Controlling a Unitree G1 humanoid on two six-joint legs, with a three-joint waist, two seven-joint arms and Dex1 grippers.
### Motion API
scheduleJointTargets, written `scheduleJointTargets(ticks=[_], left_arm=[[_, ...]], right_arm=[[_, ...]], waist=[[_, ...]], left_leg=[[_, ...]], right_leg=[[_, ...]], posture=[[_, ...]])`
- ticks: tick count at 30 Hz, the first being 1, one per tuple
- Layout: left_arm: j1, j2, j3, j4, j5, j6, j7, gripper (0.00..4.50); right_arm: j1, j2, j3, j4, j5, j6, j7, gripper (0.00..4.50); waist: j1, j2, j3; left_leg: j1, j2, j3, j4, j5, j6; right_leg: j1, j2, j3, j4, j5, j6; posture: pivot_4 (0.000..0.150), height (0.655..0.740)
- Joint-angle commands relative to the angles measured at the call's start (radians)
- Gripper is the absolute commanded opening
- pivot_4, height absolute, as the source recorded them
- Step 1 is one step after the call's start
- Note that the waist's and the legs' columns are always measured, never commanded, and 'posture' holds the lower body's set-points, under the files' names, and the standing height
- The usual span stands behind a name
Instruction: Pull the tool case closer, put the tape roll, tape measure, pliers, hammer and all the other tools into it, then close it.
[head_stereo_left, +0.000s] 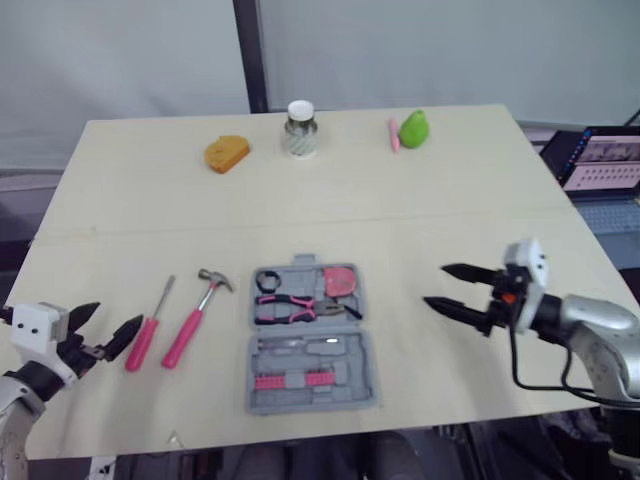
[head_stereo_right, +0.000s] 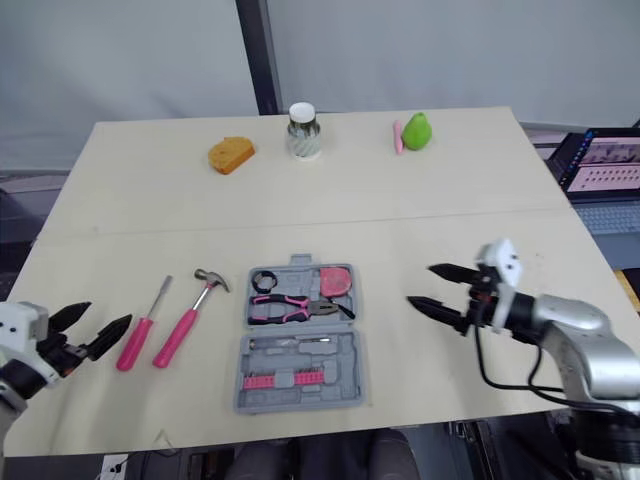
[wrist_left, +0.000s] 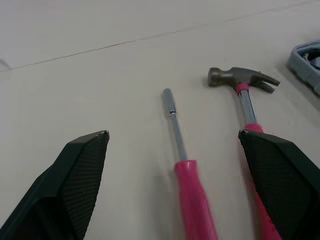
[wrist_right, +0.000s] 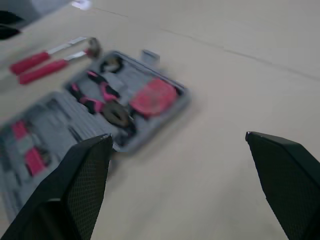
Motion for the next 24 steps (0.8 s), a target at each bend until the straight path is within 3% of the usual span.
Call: scheduleJointTargets(ticks=[1, 9, 15, 24], left_arm=[[-0.003, -0.061, -0.034, -0.095, 0.016, 0.045, 0.102, 4.5], [-0.037, -0.136, -0.256, -0.251, 0.086, 0.09, 0.158, 4.5], [-0.18, -0.096, -0.383, -0.192, 0.175, 0.166, 0.181, 4.5], [-0.325, -0.086, -0.425, -0.101, 0.21, 0.318, 0.21, 4.5]], right_arm=[[-0.077, 0.033, 0.103, -0.103, 0.003, 0.035, -0.032, 4.48], [-0.173, 0.06, 0.22, -0.173, 0.003, 0.066, -0.042, 4.48], [-0.204, 0.07, 0.276, -0.211, -0.008, 0.071, -0.045, 4.48], [-0.209, 0.074, 0.284, -0.222, -0.013, 0.074, -0.063, 4.48]], waist=[[0.003, -0.001, 0.0], [0.022, -0.002, 0.001], [0.023, -0.002, 0.001], [0.013, -0.002, 0.001]], left_leg=[[0.0, -0.001, 0.0, 0.001, 0.0, 0.001], [-0.001, -0.001, -0.001, 0.004, 0.0, 0.001], [-0.001, -0.001, 0.0, 0.004, 0.0, 0.001], [-0.001, -0.001, 0.001, 0.003, 0.0, 0.001]], right_leg=[[0.0, -0.001, 0.0, 0.0, 0.0, 0.0], [0.0, 0.0, 0.0, 0.001, 0.0, 0.0], [0.0, 0.001, 0.0, 0.001, 0.0, 0.0], [-0.002, 0.001, 0.0, 0.001, 0.0, 0.0]], posture=[[0.15, 0.74], [0.15, 0.74], [0.15, 0.74], [0.15, 0.74]])
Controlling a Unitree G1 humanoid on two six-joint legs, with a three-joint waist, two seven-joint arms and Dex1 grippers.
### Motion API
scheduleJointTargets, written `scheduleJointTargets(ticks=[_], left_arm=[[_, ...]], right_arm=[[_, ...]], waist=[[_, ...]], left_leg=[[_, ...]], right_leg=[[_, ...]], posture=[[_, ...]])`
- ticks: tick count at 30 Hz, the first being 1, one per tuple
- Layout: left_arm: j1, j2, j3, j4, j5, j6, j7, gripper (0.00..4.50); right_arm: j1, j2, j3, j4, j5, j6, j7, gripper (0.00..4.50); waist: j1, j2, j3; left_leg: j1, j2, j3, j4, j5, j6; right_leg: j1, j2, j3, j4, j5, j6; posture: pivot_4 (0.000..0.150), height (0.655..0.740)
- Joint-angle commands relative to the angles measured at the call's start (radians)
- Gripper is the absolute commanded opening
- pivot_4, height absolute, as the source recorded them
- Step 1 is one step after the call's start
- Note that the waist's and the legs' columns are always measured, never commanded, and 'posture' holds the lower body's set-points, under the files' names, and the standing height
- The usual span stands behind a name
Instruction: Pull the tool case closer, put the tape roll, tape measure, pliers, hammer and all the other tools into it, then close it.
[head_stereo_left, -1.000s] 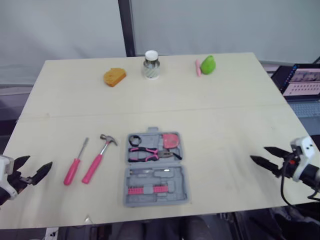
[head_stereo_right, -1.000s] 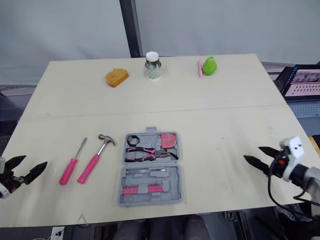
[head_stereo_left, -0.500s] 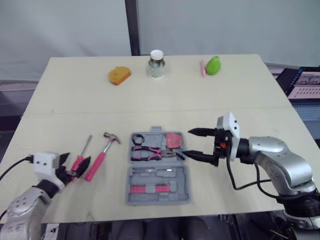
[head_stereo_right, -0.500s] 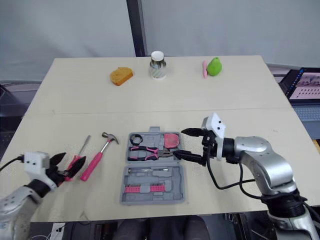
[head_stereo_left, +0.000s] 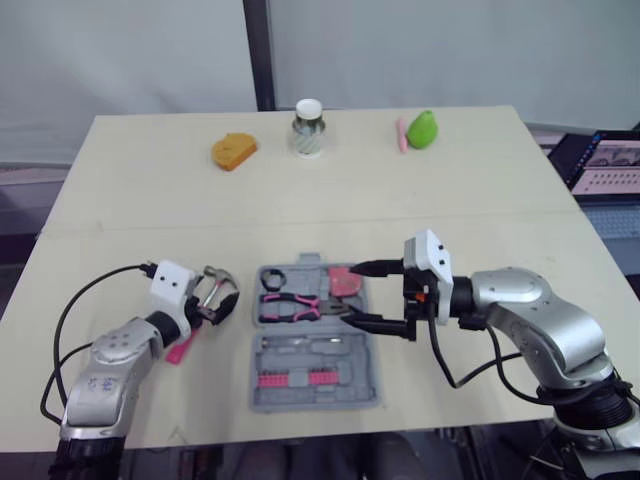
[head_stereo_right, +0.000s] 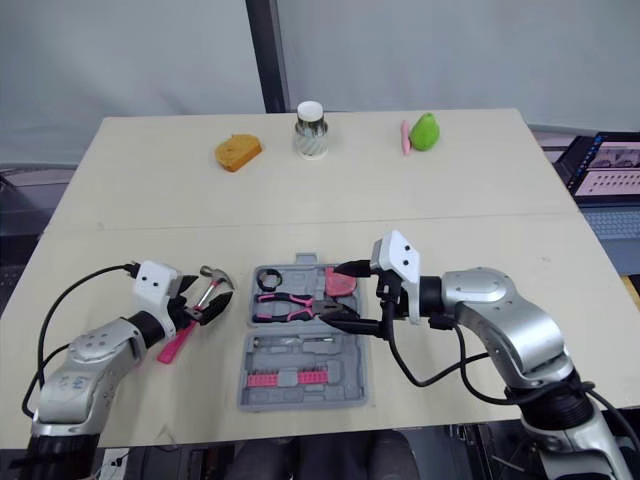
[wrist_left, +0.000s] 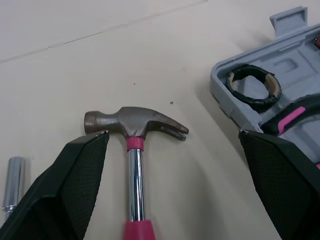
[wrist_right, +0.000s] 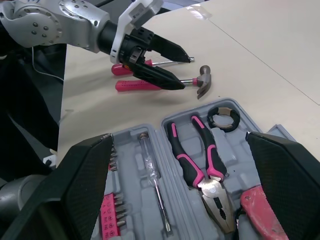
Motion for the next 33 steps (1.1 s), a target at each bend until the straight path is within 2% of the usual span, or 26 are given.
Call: scheduleJointTargets(ticks=[1, 25, 28, 30, 33], left_arm=[[-0.012, 0.011, -0.006, 0.039, 0.026, 0.023, 0.014, 4.5], [-0.164, -0.035, -0.095, 0.258, 0.101, 0.044, 0.016, 4.5], [-0.167, -0.044, -0.097, 0.267, 0.106, 0.051, 0.015, 3.62], [-0.17, -0.049, -0.098, 0.274, 0.107, 0.05, 0.009, 2.74], [-0.169, -0.055, -0.101, 0.277, 0.11, 0.049, 0.006, 2.74]], right_arm=[[-0.011, 0.002, -0.007, -0.043, 0.004, -0.006, -0.013, 4.48], [-0.002, -0.007, -0.025, -0.088, 0.014, 0.012, -0.04, 4.48], [0.0, -0.009, -0.026, -0.088, 0.014, 0.013, -0.042, 4.5], [0.001, -0.011, -0.026, -0.085, 0.012, 0.012, -0.041, 4.5], [0.004, -0.012, -0.027, -0.087, 0.013, 0.014, -0.043, 4.5]], waist=[[-0.001, 0.0, 0.0], [0.014, 0.0, 0.0], [0.014, 0.0, 0.0], [0.014, 0.0, 0.0], [0.014, 0.0, 0.0]], left_leg=[[0.0, 0.0, 0.0, 0.0, 0.0, 0.0], [-0.001, -0.001, -0.001, 0.005, 0.0, 0.0], [-0.001, -0.001, -0.001, 0.005, 0.0, 0.0], [-0.001, -0.001, -0.001, 0.005, 0.0, 0.0], [-0.001, -0.002, -0.001, 0.005, 0.0, 0.0]], right_leg=[[0.0, 0.0, 0.0, 0.0, 0.0, 0.0], [-0.001, -0.001, 0.0, 0.005, 0.0, 0.0], [-0.001, -0.001, 0.0, 0.005, 0.0, 0.0], [-0.001, -0.001, 0.0, 0.005, 0.0, 0.0], [-0.001, -0.002, 0.0, 0.005, 0.0, 0.0]], posture=[[0.15, 0.74], [0.15, 0.74], [0.15, 0.74], [0.15, 0.74], [0.15, 0.74]])
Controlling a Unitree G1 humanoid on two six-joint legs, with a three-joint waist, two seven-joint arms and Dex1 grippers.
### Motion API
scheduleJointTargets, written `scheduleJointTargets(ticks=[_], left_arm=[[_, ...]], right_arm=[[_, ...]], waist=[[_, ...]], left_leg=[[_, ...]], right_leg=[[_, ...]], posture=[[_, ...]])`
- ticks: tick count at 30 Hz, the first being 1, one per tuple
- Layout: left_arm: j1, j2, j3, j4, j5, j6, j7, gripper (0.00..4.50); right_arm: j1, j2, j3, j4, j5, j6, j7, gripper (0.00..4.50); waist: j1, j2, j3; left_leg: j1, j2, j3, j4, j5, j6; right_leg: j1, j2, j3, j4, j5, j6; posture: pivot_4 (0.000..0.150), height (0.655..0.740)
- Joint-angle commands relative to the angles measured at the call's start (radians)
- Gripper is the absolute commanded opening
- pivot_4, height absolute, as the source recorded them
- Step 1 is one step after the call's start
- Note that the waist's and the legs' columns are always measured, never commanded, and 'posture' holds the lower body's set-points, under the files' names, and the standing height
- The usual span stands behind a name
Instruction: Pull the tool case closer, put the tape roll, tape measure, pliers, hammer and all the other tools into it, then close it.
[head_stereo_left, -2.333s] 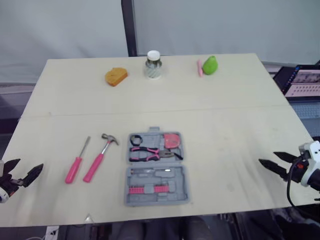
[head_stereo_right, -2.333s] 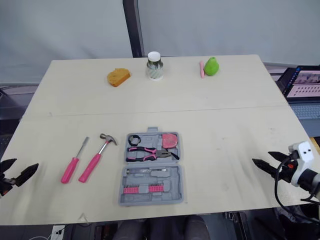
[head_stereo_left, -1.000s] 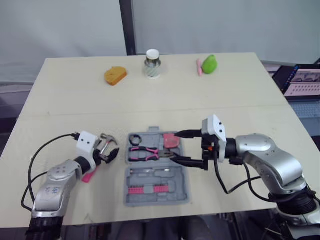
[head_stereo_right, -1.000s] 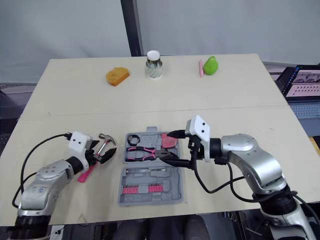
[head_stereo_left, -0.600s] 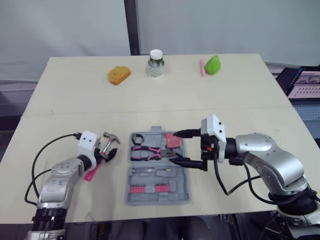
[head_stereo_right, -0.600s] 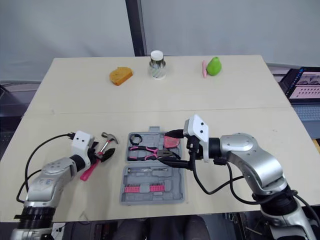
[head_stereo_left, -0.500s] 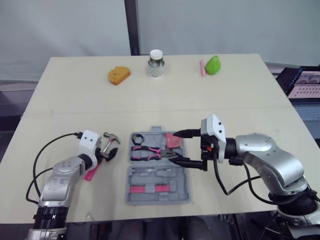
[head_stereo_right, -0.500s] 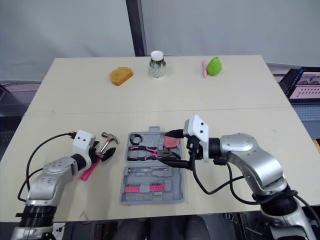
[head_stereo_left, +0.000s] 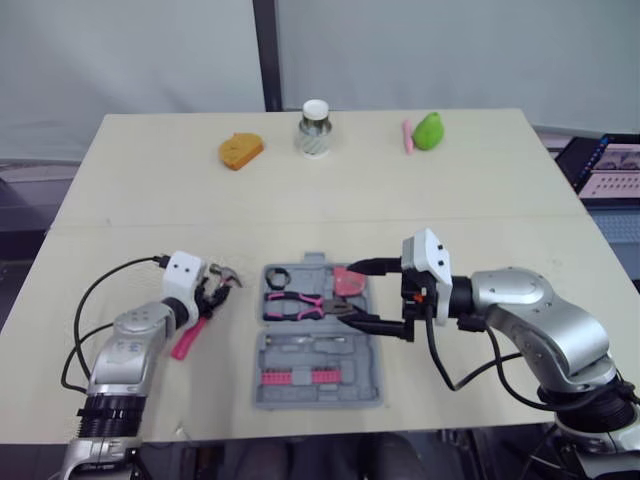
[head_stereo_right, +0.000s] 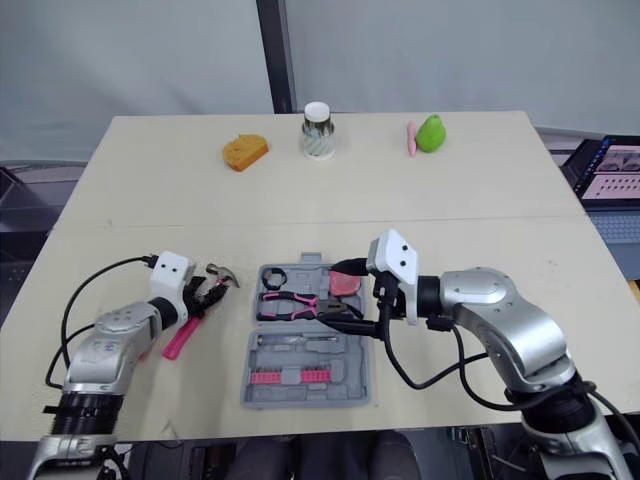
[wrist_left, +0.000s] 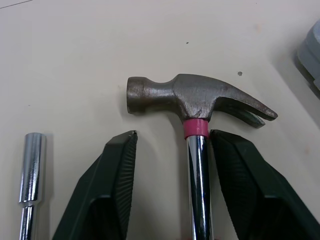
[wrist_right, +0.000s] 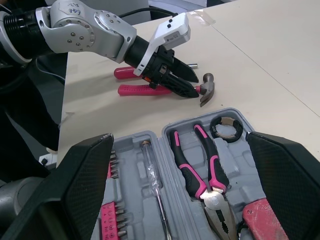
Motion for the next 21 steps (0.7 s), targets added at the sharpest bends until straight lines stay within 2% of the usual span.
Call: scheduleJointTargets(ticks=[1, 10, 19, 21], left_arm=[[0.021, -0.024, -0.042, 0.025, 0.0, 0.019, -0.023, 2.74], [-0.014, -0.072, -0.068, 0.051, 0.001, -0.003, -0.037, 2.74], [-0.022, -0.078, -0.075, 0.075, 0.013, -0.007, -0.037, 2.74], [-0.02, -0.077, -0.074, 0.079, 0.015, -0.006, -0.034, 2.2]], right_arm=[[0.006, -0.01, -0.026, -0.036, 0.008, -0.006, -0.012, 4.5], [0.01, -0.006, -0.022, -0.031, 0.006, -0.007, -0.013, 4.5], [0.027, -0.008, -0.027, -0.043, 0.008, -0.005, -0.021, 4.5], [0.03, -0.009, -0.027, -0.044, 0.009, -0.006, -0.023, 4.5]], waist=[[0.001, 0.0, 0.0], [0.018, 0.0, 0.0], [0.026, 0.0, 0.0], [0.026, 0.0, 0.0]], left_leg=[[0.0, 0.0, 0.0, 0.0, 0.0, 0.0], [0.0, 0.0, -0.001, 0.002, 0.0, 0.0], [0.0, -0.001, -0.002, 0.004, 0.0, 0.0], [0.0, -0.001, -0.003, 0.004, 0.0, 0.0]], right_leg=[[0.0, 0.0, 0.0, 0.0, 0.0, 0.0], [0.002, 0.0, 0.0, 0.0, 0.0, 0.0], [0.003, 0.0, -0.001, 0.0, 0.0, 0.0], [0.004, 0.0, -0.002, 0.0, 0.0, 0.0]], posture=[[0.15, 0.74], [0.15, 0.74], [0.15, 0.74], [0.15, 0.74]])
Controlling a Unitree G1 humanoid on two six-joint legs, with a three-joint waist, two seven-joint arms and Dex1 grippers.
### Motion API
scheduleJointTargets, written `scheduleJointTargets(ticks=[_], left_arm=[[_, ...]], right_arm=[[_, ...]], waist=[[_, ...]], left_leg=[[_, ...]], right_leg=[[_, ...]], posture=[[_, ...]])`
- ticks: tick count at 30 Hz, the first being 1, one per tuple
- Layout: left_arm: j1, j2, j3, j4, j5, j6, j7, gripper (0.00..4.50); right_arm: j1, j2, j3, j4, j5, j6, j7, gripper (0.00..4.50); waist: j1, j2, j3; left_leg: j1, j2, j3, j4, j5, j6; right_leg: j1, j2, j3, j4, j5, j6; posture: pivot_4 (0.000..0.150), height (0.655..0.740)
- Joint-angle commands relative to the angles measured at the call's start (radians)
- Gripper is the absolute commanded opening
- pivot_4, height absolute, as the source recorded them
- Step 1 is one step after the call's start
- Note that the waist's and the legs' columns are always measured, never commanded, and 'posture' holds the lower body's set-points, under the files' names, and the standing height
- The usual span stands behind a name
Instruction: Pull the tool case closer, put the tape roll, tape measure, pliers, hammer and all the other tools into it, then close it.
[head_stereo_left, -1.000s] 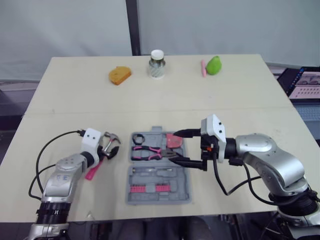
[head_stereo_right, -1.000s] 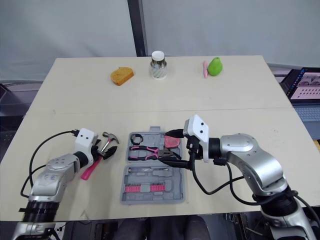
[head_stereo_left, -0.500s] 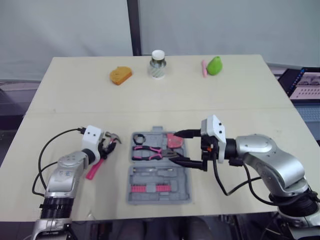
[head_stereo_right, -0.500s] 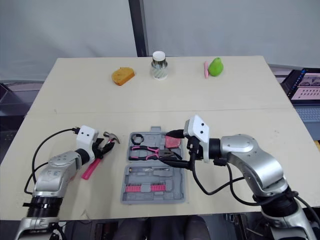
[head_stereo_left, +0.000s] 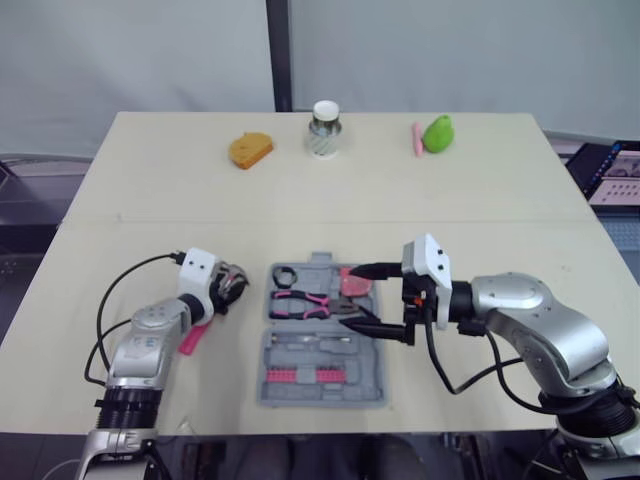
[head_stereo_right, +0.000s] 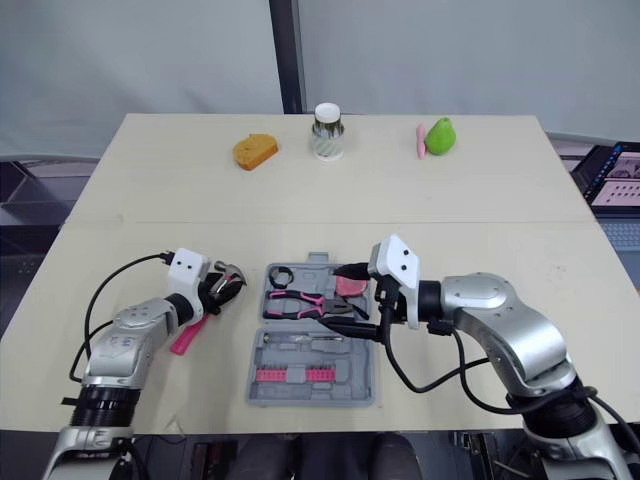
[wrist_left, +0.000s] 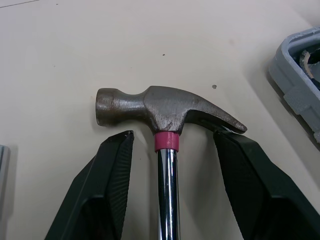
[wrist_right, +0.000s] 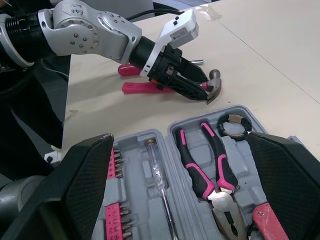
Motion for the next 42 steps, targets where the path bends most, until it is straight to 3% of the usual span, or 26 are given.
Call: scheduleJointTargets(ticks=[1, 5, 13, 22, 27, 35, 42], left_arm=[[0.021, -0.019, -0.049, 0.046, 0.009, 0.022, -0.02, 1.97], [0.016, -0.02, -0.044, 0.065, 0.015, 0.011, -0.023, 0.06], [0.002, -0.025, -0.052, 0.082, 0.024, -0.016, -0.032, 0.06], [0.043, 0.036, 0.044, -0.266, -0.1, 0.197, -0.068, 0.06], [0.017, 0.166, 0.042, -0.413, -0.169, 0.33, -0.157, 0.06], [-0.061, 0.414, -0.12, -0.592, -0.287, 0.426, -0.412, 0.06], [-0.203, 0.489, -0.353, -0.697, -0.289, 0.479, -0.5, 0.06]], right_arm=[[0.004, -0.007, -0.027, -0.044, 0.011, -0.006, -0.012, 4.5], [0.007, -0.007, -0.026, -0.042, 0.012, -0.008, -0.014, 4.5], [0.02, -0.009, -0.032, -0.035, 0.012, -0.015, -0.011, 4.5], [-0.019, -0.015, -0.102, -0.008, 0.05, -0.037, 0.015, 4.5], [-0.022, -0.075, -0.156, -0.02, 0.091, -0.037, 0.078, 4.5], [0.117, -0.247, -0.211, -0.073, 0.092, -0.073, 0.201, 4.5], [0.274, -0.321, -0.282, -0.181, 0.096, -0.084, 0.217, 4.5]], waist=[[0.0, 0.0, 0.0], [-0.001, 0.0, 0.0], [0.001, 0.001, -0.001], [-0.016, -0.001, 0.001], [-0.031, -0.002, 0.002], [-0.03, -0.003, 0.004], [-0.028, -0.004, 0.005]], left_leg=[[0.0, 0.0, 0.0, 0.0, 0.0, 0.0], [0.0, 0.0, 0.0, 0.0, 0.0, 0.0], [0.0, 0.0, -0.001, 0.0, 0.0, 0.0], [-0.008, 0.001, -0.003, 0.001, 0.0, 0.0], [-0.015, 0.001, -0.004, 0.004, 0.0, 0.0], [-0.016, 0.001, -0.003, 0.003, 0.0, 0.0], [-0.016, 0.001, -0.002, 0.003, 0.0, 0.0]], right_leg=[[0.0, 0.0, 0.0, 0.0, 0.0, 0.0], [0.0, 0.0, 0.0, 0.0, 0.0, 0.0], [0.001, 0.0, -0.001, 0.0, 0.0, 0.0], [-0.005, 0.001, -0.003, -0.001, 0.0, 0.0], [-0.012, 0.001, -0.003, 0.003, 0.0, 0.0], [-0.012, 0.001, -0.002, 0.0, 0.0, 0.0], [-0.012, 0.001, -0.001, 0.0, 0.0, 0.0]], posture=[[0.15, 0.74], [0.15, 0.74], [0.15, 0.74], [0.15, 0.74], [0.15, 0.74], [0.15, 0.74], [0.15, 0.74]])
